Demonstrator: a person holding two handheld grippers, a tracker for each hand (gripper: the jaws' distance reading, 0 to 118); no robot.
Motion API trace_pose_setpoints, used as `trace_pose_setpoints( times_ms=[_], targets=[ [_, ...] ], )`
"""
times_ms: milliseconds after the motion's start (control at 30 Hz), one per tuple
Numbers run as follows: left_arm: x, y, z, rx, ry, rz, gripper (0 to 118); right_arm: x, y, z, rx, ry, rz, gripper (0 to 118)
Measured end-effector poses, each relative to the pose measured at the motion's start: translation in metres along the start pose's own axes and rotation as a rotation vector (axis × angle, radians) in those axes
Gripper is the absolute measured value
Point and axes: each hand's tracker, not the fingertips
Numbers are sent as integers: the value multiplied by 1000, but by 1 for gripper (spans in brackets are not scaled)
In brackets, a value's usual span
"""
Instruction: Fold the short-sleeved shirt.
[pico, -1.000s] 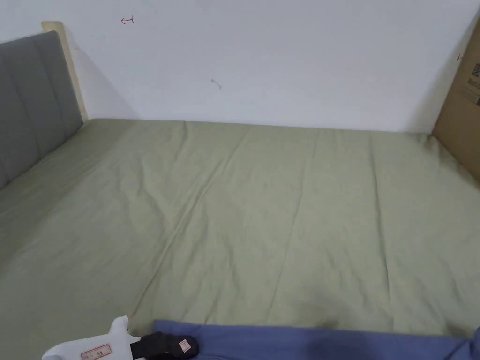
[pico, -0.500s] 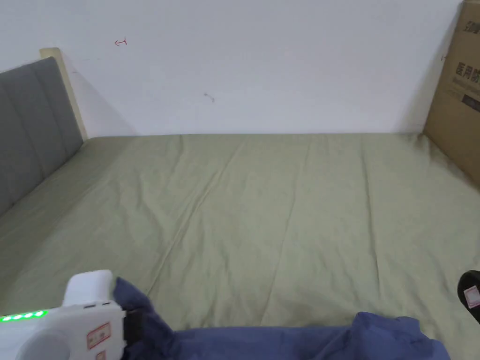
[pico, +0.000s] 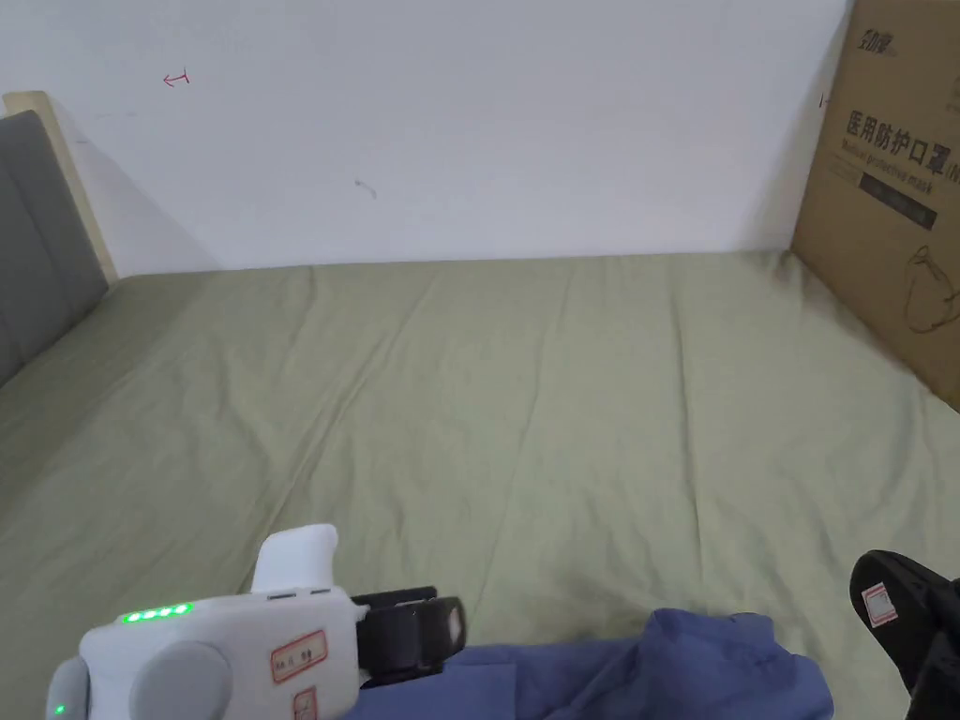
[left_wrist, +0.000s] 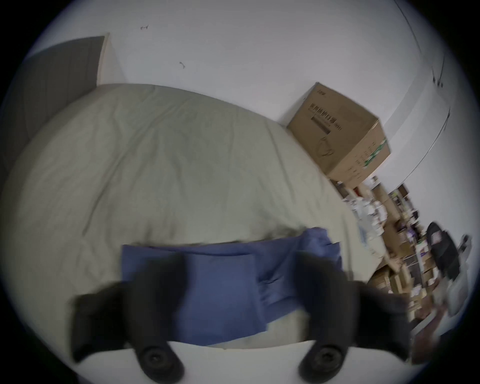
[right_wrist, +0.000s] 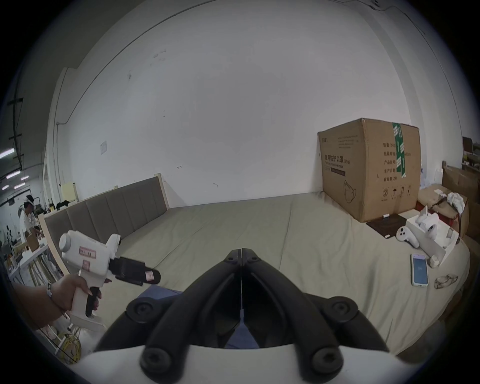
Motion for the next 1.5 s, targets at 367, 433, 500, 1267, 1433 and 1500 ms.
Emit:
trace_pose_setpoints(
  times_ms=[367,433,500,1267,1433,1500],
  targets=[
    [19,-57,-134,-464,-178,-22,0,3,-10,-7,-52,-18,2,0],
    [28,-53,-128,-412,-160,-41,0,-2,-13,-9,-69,-54,89,0],
    [29,-44,-115,-379,-243,-11,1,-4,-17,-7,-63,-37,81,0],
    [-209,-59,-63,-150,-736,667,118,-30,-15,-36,-184,41,33,0],
    [-188,-70,-115,-221,-873,770,5,-36,-9,-49,-202,73,8,0],
    [-190,-78,-123,-280,-523,653,5,-39,-9,-51,-197,83,5,0]
  ],
)
